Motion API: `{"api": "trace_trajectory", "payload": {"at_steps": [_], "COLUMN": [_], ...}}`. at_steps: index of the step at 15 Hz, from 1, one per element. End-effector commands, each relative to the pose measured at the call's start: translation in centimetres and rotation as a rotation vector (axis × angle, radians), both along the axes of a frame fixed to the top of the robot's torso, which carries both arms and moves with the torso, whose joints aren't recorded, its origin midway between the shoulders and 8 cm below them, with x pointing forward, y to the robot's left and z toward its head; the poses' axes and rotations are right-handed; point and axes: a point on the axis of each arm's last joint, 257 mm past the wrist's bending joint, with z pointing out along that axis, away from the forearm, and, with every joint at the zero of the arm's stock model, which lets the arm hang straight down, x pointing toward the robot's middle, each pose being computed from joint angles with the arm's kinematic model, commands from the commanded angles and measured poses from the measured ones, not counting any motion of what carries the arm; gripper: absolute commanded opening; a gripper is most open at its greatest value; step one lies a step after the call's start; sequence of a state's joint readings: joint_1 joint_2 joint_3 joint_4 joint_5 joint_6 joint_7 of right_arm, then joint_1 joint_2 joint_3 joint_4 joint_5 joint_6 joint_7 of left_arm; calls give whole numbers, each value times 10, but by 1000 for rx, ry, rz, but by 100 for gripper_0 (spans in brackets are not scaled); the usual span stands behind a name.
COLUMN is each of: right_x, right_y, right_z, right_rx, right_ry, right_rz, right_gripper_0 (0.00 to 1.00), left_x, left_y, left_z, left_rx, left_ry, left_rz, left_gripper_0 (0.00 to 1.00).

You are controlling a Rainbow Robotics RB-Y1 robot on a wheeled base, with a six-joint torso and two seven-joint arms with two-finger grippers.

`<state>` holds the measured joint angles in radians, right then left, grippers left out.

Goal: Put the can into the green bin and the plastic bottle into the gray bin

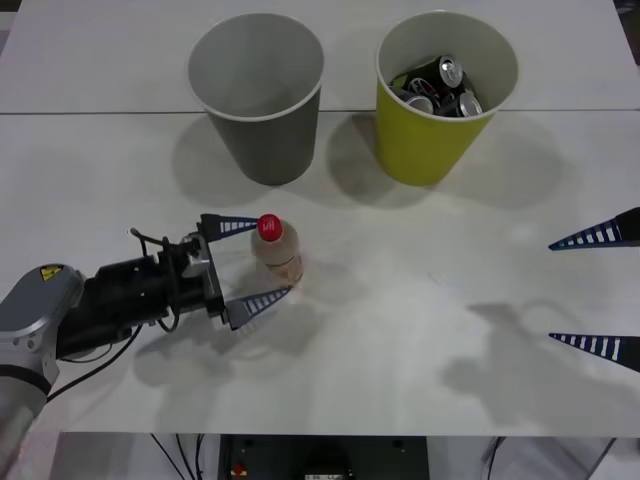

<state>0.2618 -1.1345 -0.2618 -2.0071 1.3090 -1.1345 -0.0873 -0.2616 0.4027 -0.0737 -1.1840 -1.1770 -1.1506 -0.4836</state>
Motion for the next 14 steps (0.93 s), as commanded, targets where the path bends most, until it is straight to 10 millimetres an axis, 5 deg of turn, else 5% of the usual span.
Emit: {"api": "trace_trajectory", "payload": {"at_steps": [1,10,12,14], "right_x": [0,0,0,0], "right_y": [0,0,0,0], "right_z": [0,0,0,0], "right_rx": [0,0,0,0], "right_ry": [0,0,0,0], "right_rz": [0,0,0,0], "right_gripper_0": [100,100,100,100], "left_x": [3,7,8,8], "left_y": [-12,-41,-43,-45], "left_z": [-1,0,1,-1], "left_rx": [4,11,10,9], "left_ry": [-6,-4,0,11], "left_rz": [-1,-20,-22,-22], "left_gripper_0": [100,100,23,0]}}
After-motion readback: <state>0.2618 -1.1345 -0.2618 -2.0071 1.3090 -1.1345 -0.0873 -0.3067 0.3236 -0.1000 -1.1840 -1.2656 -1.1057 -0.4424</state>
